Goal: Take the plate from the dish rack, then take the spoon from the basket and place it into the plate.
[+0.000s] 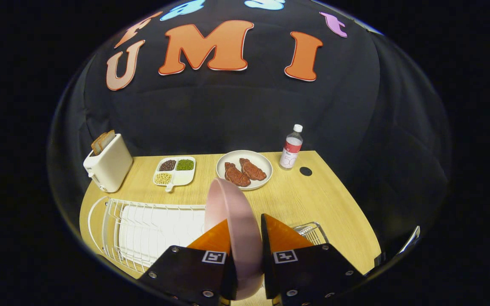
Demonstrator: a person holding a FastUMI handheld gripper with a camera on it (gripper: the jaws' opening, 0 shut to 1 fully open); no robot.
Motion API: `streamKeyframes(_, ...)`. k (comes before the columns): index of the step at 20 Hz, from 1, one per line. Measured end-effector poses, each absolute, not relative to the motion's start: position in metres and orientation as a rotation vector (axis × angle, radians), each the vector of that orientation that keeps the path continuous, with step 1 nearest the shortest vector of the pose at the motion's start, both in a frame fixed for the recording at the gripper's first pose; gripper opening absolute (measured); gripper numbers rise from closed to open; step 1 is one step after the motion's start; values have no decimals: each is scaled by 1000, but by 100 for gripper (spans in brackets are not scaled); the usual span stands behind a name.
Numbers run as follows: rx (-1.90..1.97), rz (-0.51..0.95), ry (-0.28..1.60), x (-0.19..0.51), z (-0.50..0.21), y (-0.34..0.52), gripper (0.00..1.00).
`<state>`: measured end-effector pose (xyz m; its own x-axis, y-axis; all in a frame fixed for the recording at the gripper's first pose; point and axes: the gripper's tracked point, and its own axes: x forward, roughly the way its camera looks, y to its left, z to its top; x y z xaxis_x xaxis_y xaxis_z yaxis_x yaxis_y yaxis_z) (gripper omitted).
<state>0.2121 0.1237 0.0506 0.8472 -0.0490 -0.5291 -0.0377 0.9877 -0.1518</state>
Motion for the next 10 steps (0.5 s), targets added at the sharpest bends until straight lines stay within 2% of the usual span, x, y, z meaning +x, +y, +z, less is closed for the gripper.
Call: streamKeyframes(10,-19,152,536,101,57,133,26)
